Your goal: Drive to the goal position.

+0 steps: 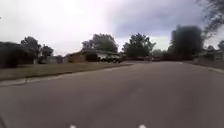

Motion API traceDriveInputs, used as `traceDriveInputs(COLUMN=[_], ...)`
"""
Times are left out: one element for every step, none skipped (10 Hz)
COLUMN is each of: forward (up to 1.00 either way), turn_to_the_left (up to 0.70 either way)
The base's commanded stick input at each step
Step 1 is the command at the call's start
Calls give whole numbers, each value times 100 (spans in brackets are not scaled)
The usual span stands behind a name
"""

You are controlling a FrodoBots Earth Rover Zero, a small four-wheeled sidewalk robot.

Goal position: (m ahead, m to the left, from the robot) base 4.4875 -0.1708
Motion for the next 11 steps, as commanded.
traceDriveInputs(forward=[70, 70, 70, 70, 70, 70, 70, 70, 70, 70, 70], turn_to_the_left=[0, 0, 0, 0, 0, 0, 0, 0, 0, 0, 0])
